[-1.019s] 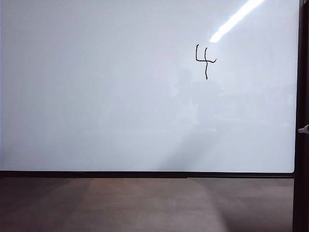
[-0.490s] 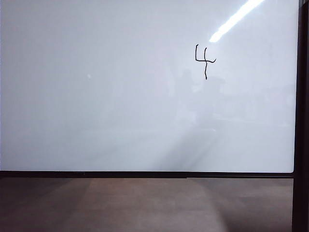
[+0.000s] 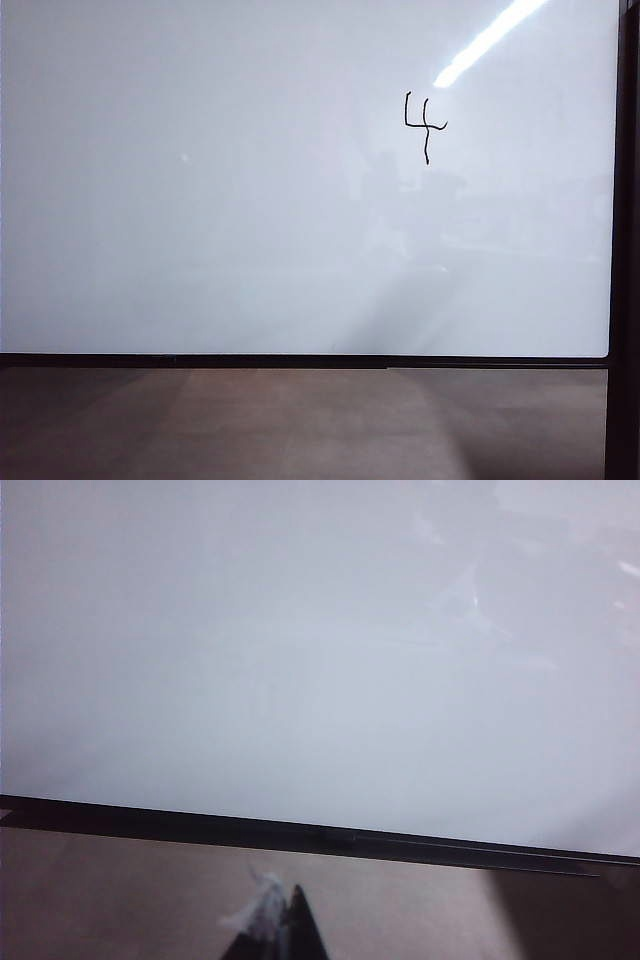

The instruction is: Reach to the right to find the marker pen, pick it up, and write the number 4 on the whiteboard.

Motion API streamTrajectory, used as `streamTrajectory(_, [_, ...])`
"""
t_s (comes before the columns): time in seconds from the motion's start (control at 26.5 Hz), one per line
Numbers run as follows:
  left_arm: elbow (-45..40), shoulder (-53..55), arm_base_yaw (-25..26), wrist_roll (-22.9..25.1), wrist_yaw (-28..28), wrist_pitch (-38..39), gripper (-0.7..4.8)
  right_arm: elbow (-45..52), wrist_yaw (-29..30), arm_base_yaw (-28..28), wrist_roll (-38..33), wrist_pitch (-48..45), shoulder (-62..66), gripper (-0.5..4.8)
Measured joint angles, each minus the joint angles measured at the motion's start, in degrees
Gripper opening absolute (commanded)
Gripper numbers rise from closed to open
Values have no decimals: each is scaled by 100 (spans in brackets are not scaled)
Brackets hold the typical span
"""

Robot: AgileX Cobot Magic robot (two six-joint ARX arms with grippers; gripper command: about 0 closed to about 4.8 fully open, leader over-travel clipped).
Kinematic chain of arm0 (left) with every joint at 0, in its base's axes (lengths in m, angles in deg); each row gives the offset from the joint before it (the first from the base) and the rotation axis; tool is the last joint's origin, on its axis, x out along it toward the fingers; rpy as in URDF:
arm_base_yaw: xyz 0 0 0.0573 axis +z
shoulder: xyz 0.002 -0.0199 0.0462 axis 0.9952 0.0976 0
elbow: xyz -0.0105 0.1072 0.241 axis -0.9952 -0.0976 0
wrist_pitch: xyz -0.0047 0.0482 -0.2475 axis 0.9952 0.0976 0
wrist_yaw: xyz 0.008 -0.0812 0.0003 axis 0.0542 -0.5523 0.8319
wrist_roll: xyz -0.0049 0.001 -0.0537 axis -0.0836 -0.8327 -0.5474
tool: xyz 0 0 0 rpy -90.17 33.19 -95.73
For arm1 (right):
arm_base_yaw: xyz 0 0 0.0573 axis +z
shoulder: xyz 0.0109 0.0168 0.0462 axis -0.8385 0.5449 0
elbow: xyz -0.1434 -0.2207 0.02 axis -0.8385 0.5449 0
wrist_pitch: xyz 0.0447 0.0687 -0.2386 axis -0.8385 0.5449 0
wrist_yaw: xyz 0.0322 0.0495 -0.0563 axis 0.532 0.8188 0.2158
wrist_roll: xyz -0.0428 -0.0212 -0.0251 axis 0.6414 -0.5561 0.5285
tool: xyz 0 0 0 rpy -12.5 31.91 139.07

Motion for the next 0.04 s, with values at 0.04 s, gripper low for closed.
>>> streamTrajectory(0.04, [0,0,0,0,0,0,-5,0,0,2,0,0,0,-1])
